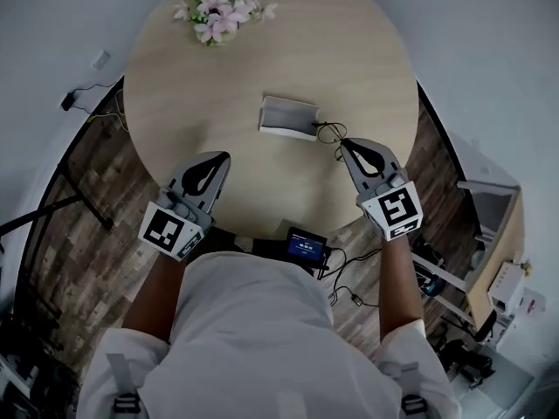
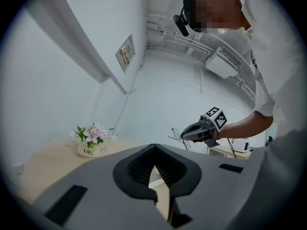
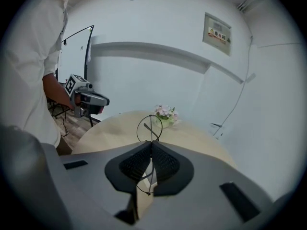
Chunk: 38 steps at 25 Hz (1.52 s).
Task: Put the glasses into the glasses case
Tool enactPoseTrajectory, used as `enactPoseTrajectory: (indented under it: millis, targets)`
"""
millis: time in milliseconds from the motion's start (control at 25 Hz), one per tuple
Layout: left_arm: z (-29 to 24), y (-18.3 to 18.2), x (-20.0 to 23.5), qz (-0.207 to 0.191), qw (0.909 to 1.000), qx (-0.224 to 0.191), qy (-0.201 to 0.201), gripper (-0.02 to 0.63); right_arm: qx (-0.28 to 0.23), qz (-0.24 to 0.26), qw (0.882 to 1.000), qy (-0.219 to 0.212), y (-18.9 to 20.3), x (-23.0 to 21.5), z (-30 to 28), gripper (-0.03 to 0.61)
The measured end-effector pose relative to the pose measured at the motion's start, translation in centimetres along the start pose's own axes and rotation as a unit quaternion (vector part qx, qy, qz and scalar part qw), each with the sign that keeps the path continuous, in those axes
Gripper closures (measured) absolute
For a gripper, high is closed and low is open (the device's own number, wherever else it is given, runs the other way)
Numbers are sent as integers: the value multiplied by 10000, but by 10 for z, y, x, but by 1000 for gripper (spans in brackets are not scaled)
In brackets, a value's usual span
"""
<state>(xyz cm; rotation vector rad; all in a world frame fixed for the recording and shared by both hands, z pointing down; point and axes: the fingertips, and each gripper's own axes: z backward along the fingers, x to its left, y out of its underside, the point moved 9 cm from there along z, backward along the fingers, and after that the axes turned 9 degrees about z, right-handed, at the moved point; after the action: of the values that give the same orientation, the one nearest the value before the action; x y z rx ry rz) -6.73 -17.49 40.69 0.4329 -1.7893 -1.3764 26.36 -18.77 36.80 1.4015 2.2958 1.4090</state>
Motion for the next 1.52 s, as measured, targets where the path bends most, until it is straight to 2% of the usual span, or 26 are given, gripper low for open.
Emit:
enactPoseTrajectory:
  millis: [240,560,720,1040,1520]
  targets:
    - [1,10,12,45,9992,5,-408,600,478,467,9926,-1014,16,-18,-77,551]
    - [1,26,9,112,9984,139,-535,600,798,1301,9700,-1891,25,-26,-131,551]
    - [-2,30,10,145,9982,185,-544,600,959,1394,9602,-2221,36,-22,-157,551]
    - [-6,32,13,129,9984,219,-507,600,1177,1344,9473,-2659,51,-11,-187,551]
    - [5,28,17,144,9977,231,-622,600,1477,1367,9365,-2872,68,0,-212,551]
